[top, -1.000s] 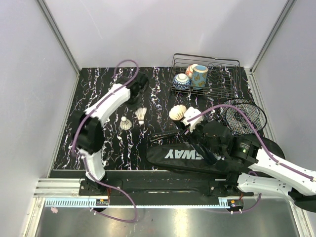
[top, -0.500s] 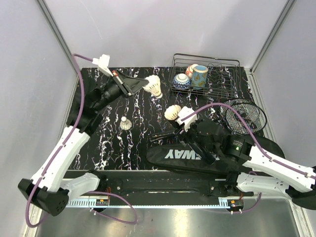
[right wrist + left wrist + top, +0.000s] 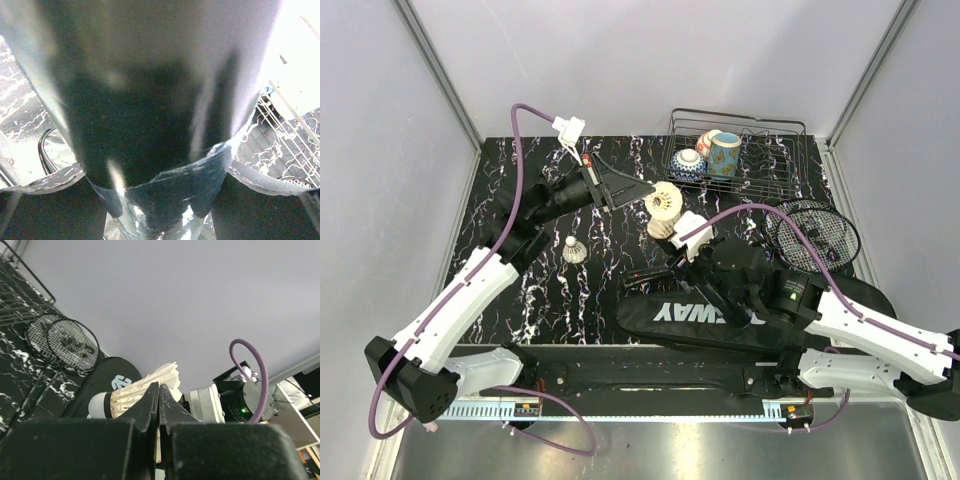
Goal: Pack up the badminton gear
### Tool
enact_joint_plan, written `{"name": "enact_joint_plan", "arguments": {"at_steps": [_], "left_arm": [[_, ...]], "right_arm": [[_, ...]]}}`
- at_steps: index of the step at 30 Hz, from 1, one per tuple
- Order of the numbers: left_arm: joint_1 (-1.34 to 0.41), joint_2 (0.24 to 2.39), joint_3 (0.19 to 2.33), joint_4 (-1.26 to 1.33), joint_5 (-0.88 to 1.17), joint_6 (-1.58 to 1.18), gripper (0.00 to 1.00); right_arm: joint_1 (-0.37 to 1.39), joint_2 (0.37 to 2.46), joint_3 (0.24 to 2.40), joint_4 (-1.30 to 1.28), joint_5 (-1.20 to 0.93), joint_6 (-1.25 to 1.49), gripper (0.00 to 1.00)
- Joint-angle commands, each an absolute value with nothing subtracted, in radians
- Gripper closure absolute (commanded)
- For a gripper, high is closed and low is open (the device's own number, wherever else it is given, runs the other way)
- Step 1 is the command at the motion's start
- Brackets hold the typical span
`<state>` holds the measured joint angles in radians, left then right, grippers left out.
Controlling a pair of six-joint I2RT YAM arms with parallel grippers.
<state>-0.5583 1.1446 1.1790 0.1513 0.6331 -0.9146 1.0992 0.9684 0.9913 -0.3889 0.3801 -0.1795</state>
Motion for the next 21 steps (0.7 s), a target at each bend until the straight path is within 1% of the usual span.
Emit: {"name": "enact_joint_plan", "arguments": {"at_steps": [1, 4, 8, 14, 17, 21], "left_arm": [[-0.561, 1.1, 1.265, 0.074, 0.598, -0.835, 1.0], [-0.561, 1.095, 1.31, 0.034, 0.557, -0.844, 1.0], [-0.56, 1.124, 1.377, 0.003, 0.603, -0.867, 1.0], [-0.56, 1.15, 1.381, 0.035, 0.698, -0.893, 1.0], [-0.558, 1.157, 1.37, 0.014, 0.696, -0.884, 1.0], [-0.56, 1.175, 1.339, 0.095, 0.744, -0.933, 1.0]], "right_arm": [[1.097, 0.942, 1.013, -0.307, 0.408, -0.186, 0.58], [1.097, 0.934, 0.99, -0.298, 0.422, -0.183, 0.57], [1.098, 0.945, 0.979, -0.27, 0.451, -0.207, 0.57], [1.085, 0.968, 1.014, -0.244, 0.476, -0.279, 0.57], [1.075, 0.948, 1.032, -0.216, 0.442, -0.313, 0.57], [1.066, 0.94, 1.048, -0.173, 0.433, -0.347, 0.57]]}}
